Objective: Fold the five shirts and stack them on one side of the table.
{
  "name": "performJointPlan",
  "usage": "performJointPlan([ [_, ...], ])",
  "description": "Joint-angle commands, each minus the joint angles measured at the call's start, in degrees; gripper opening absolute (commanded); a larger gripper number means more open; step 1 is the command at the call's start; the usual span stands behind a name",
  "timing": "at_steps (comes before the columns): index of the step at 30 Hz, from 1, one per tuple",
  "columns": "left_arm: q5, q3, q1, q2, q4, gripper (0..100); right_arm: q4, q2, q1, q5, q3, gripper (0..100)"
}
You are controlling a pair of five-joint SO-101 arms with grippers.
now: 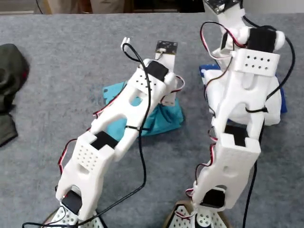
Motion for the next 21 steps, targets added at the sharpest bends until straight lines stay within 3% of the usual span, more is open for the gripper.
performJointPlan([
  [1,0.6,-2.5,0.5,-3.1,-0.5,2,0.9,-3.6,1.3,-0.1,0.0,0.2],
  [3,0.6,-2.5,0.4,-3.2,-0.2,4,0.9,-3.6,1.2,-0.1,0.0,0.2],
  [7,4.2,-3.5,-1.4,-3.9,1.7,25,0.9,-3.6,0.3,-0.1,-0.1,0.2],
  [9,5.3,-6.9,-3.3,-4.4,4.2,27,0.9,-3.6,-0.1,-0.1,-0.1,0.2],
  [12,3.4,-15.4,-7.3,-6.5,10.6,26,0.9,-3.6,-2.2,-0.2,-0.1,0.2],
  [16,-1.6,-25.1,-14.9,-10.1,17.1,9,1.0,-3.6,-8.3,-0.3,0.0,0.2],
  [18,-4.0,-22.7,-20.9,-12.5,17.1,1,1.0,-3.3,-12.9,-0.4,0.0,0.2],
  [21,-7.3,-12.9,-29.2,-16.8,16.9,2,0.8,-2.5,-20.4,-0.4,2.5,0.2],
])
